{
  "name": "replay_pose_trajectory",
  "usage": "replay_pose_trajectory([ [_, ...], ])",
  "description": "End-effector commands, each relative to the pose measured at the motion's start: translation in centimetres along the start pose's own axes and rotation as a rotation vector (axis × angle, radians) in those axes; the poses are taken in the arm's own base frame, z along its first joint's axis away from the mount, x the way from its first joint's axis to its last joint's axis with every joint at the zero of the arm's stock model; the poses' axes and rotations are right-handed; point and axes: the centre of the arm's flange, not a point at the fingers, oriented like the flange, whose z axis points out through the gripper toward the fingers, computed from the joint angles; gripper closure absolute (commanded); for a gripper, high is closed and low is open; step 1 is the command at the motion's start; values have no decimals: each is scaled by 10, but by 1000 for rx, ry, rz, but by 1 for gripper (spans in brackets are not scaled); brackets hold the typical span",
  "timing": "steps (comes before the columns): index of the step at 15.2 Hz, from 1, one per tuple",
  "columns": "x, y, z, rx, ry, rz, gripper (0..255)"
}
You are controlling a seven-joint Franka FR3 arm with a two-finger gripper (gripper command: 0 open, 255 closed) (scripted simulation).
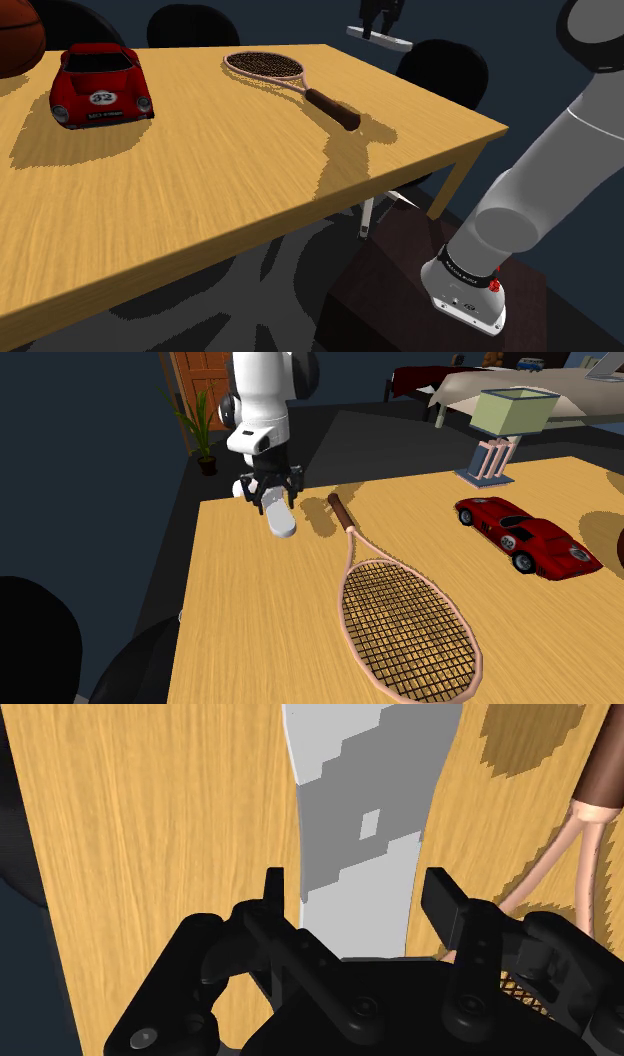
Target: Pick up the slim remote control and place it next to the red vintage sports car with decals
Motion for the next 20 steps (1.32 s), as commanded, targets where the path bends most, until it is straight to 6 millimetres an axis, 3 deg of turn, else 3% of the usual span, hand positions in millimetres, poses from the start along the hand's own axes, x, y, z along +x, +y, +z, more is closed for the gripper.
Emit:
replay_pose_trajectory([
  [1,-1,0,-11,0,0,0,255],
  [6,-2,0,-33,0,0,0,255],
  [20,-28,-183,-31,0,0,0,255],
])
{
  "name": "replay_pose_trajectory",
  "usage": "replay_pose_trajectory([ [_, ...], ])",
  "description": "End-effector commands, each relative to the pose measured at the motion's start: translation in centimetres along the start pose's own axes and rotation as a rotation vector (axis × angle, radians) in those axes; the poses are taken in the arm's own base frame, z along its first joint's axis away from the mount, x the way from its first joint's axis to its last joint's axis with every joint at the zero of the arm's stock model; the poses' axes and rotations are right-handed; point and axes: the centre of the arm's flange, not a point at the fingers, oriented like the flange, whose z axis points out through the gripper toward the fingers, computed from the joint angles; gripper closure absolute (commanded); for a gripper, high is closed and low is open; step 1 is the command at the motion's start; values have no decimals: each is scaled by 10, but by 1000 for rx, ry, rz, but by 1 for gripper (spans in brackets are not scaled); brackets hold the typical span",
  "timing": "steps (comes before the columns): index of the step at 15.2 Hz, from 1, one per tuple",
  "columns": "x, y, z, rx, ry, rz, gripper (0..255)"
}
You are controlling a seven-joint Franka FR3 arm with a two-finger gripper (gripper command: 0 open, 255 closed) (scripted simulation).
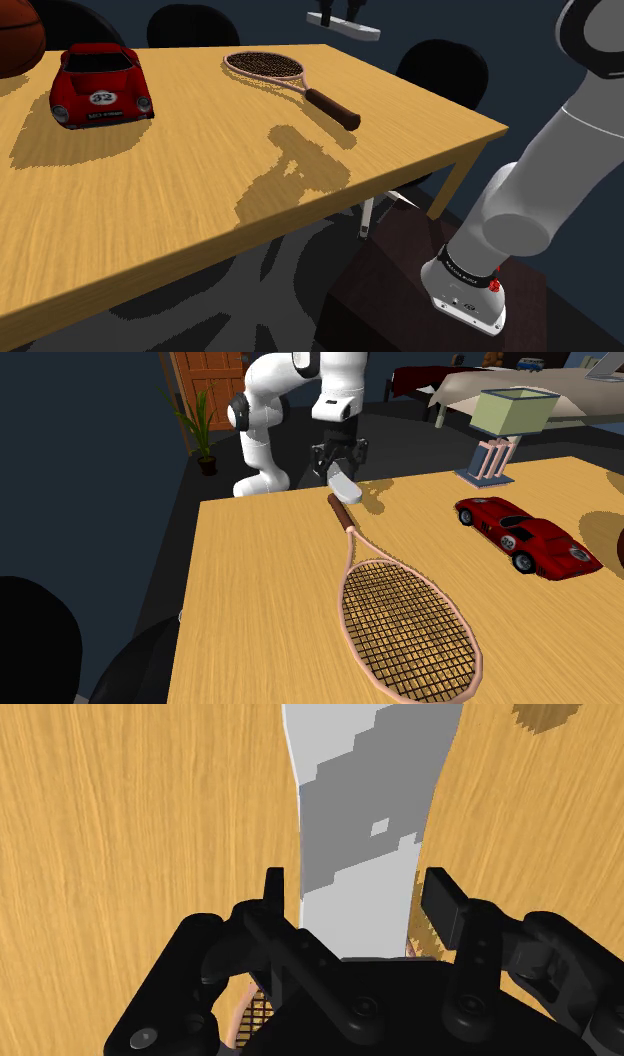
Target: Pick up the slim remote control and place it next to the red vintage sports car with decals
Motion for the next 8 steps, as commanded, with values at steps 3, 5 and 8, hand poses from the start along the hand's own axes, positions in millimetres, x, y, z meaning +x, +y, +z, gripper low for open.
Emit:
replay_pose_trajectory([
  [3,-9,-52,1,0,0,2,255],
  [5,-13,-78,1,0,0,2,255],
  [8,-18,-117,2,0,0,2,255],
])
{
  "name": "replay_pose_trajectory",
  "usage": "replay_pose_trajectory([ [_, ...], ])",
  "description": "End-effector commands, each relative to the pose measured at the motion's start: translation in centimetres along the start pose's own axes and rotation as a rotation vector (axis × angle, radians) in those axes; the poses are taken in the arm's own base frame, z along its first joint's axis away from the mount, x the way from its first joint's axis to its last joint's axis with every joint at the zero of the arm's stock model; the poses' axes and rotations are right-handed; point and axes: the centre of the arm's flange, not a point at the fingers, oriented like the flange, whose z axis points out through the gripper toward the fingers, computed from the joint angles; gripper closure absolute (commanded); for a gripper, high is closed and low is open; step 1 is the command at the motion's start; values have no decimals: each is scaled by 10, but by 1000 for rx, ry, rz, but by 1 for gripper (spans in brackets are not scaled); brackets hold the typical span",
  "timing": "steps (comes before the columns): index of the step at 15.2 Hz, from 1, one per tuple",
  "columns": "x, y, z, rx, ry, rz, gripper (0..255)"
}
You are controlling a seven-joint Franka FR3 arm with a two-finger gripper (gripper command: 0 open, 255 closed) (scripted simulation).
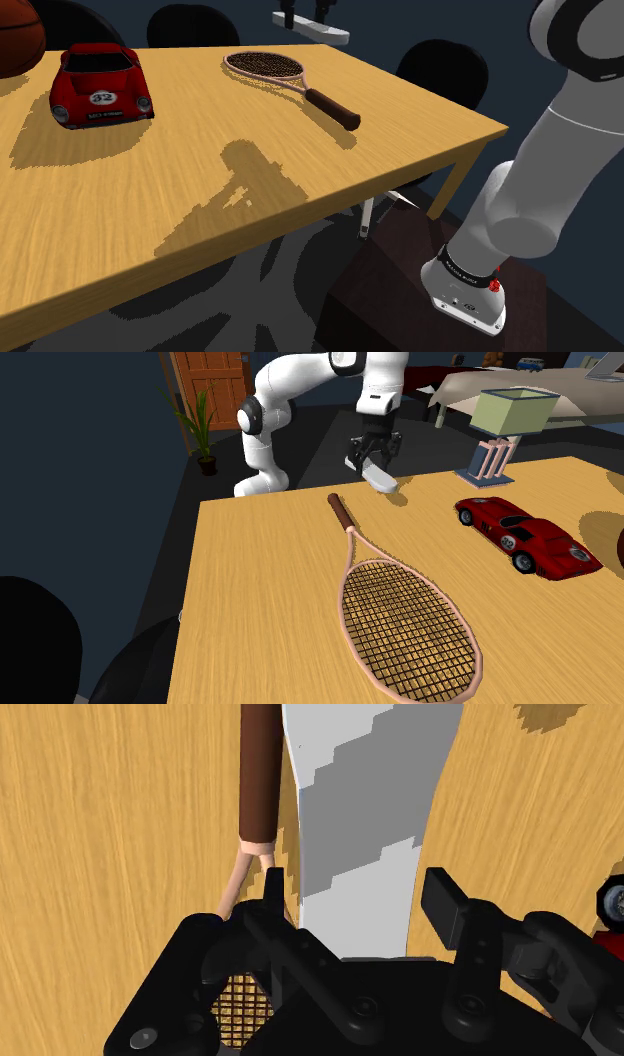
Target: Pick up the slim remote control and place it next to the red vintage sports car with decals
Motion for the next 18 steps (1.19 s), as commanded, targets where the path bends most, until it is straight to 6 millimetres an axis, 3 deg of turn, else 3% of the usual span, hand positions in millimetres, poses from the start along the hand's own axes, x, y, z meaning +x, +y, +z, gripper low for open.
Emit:
replay_pose_trajectory([
  [1,-4,-25,0,1,0,2,255],
  [12,-24,-167,2,1,0,2,255],
  [18,-24,-166,33,1,0,2,255],
])
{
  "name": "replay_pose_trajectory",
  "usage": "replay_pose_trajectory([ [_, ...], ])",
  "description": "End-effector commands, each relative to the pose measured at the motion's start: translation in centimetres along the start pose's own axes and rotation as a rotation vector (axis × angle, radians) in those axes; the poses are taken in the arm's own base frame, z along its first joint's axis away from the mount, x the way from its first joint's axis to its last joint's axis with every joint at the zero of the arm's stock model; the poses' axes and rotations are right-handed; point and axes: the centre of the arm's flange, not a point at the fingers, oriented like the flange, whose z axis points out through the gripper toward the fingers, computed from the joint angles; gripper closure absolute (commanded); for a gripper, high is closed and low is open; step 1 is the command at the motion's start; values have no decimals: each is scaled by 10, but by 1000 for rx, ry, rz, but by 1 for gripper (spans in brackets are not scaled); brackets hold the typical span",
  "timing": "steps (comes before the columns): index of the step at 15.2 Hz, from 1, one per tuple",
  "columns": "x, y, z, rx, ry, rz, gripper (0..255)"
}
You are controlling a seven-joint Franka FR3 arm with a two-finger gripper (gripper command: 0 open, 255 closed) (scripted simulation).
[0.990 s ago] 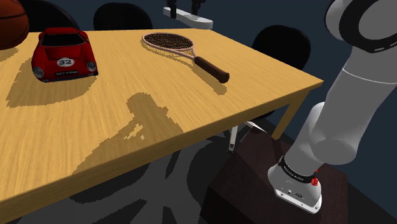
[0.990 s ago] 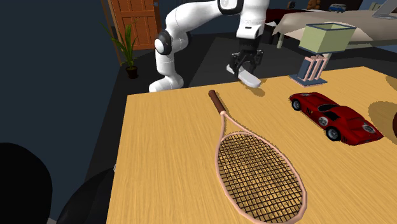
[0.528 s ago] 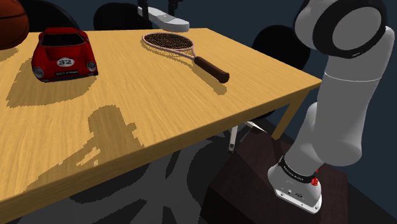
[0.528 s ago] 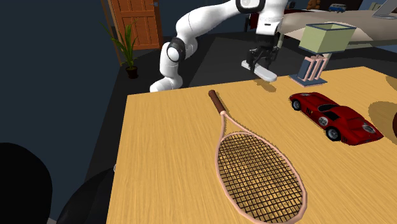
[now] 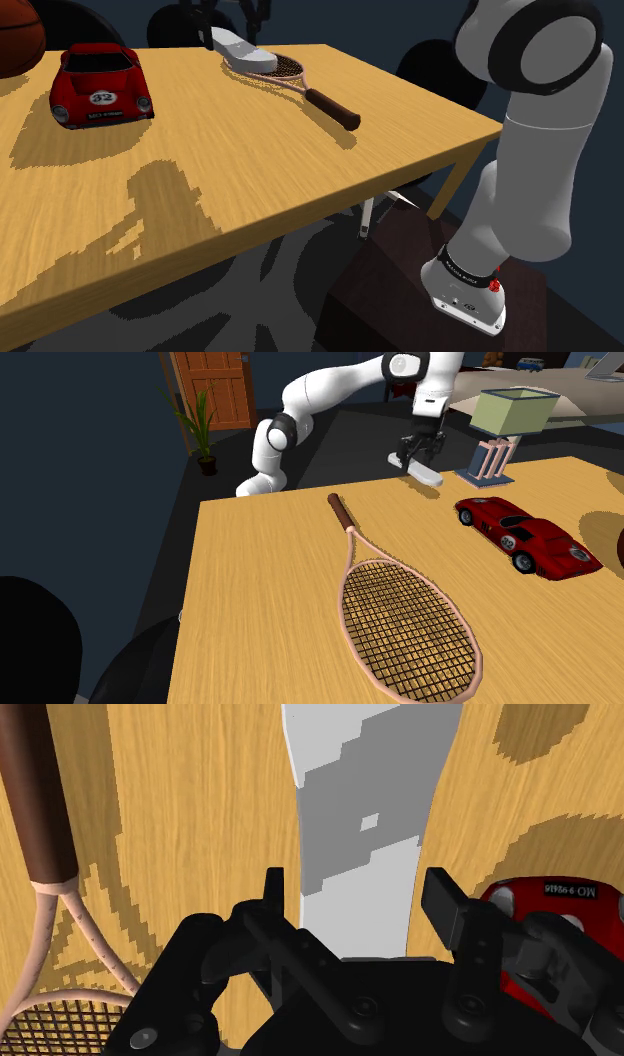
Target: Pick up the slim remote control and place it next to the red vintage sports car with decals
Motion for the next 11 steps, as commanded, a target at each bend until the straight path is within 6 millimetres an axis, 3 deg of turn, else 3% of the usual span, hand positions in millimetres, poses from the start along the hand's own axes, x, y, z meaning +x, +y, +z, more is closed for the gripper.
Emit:
replay_pose_trajectory([
  [1,1,0,12,1,1,0,255],
  [11,1,1,65,1,1,0,255],
])
